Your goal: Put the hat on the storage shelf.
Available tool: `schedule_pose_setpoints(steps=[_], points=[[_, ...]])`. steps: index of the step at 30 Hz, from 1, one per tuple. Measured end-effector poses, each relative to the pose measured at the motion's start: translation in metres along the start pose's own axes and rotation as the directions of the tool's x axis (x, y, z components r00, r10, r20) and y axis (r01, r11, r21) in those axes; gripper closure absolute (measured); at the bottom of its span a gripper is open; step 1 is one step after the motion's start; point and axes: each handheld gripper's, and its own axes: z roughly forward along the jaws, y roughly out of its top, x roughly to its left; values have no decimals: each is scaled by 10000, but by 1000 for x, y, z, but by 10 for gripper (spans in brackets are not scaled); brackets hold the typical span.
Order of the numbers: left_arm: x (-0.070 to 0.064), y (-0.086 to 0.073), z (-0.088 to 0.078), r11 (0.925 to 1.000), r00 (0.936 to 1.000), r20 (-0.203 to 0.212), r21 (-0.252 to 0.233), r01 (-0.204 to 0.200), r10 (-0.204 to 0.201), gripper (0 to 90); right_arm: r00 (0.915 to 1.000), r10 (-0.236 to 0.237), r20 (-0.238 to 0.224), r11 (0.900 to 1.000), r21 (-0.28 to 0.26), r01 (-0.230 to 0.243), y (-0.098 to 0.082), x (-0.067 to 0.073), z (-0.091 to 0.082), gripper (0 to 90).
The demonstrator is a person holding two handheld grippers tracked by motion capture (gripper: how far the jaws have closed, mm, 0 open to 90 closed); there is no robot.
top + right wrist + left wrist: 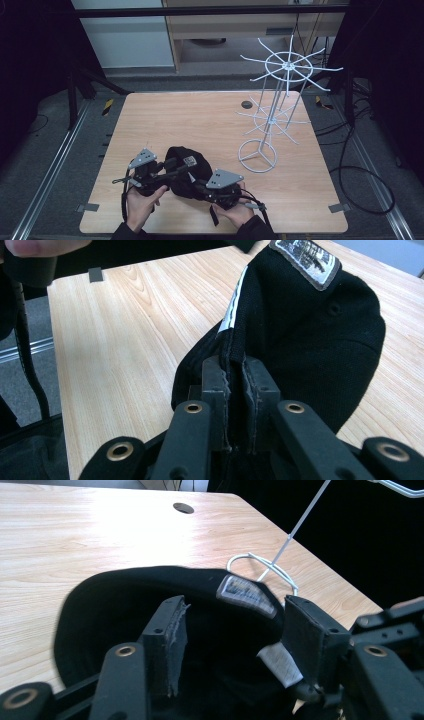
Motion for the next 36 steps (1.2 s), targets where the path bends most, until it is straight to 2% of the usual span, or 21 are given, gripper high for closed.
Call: schedule_pose_setpoints(steps=[5, 7, 9, 13, 17, 20, 22, 25, 27, 28, 31, 36], points=[[-6, -1, 14, 9998, 9996, -268, 184, 31, -26, 361, 10000, -24, -54, 10000, 28, 24, 0, 2, 1, 820], [-8, -3, 23, 9980, 9992, -393, 638, 50, -25, 364, 9999, 8, -106, 10000, -12, -8, -1, 2, 2, 820], [-8, -5, 27, 9973, 9993, -368, 730, 71, -44, 372, 9999, -5, -152, 10000, -30, 5, -1, 2, 1, 820], [-9, -4, 26, 9985, 9997, -241, 538, 86, -73, 511, 9998, -54, -174, 10000, 31, 55, -1, 4, 3, 805], [-10, -3, 20, 9995, 10000, -39, 313, 76, -75, 677, 9988, 238, -419, 9995, -174, -245, 2, 2, -2, 718], [-10, -2, 15, 9999, 10000, -60, 109, -33, 34, 769, 9957, 470, -799, 9976, -462, -508, 6, 1, -12, 656], [-8, 0, 11, 9999, 10000, -8, 64, -84, 84, 792, 9940, 615, -905, 9950, -732, -682, 8, -1, -22, 635], [-7, 2, 4, 9998, 9998, 48, -53, -181, 181, 805, 9941, 851, -673, 9871, -1304, -934, 12, -10, -43, 622], [-8, 4, 0, 9994, 9994, 128, -109, -320, 322, 809, 9939, 1097, -135, 9815, -1565, -1104, 14, -20, -54, 619], [-9, 6, -3, 9987, 9987, 152, -153, -477, 479, 810, 9932, 1160, -12, 9802, -1615, -1147, 13, -23, -55, 615], [-13, 9, -8, 9966, 9967, 257, -312, -767, 775, 812, 9891, 1405, 430, 9808, -1426, -1331, 8, -33, -55, 598], [-23, 15, -16, 9916, 9924, 459, -664, -1107, 1139, 813, 9857, 1668, 224, 9787, -1254, -1627, 1, -37, -45, 559]])
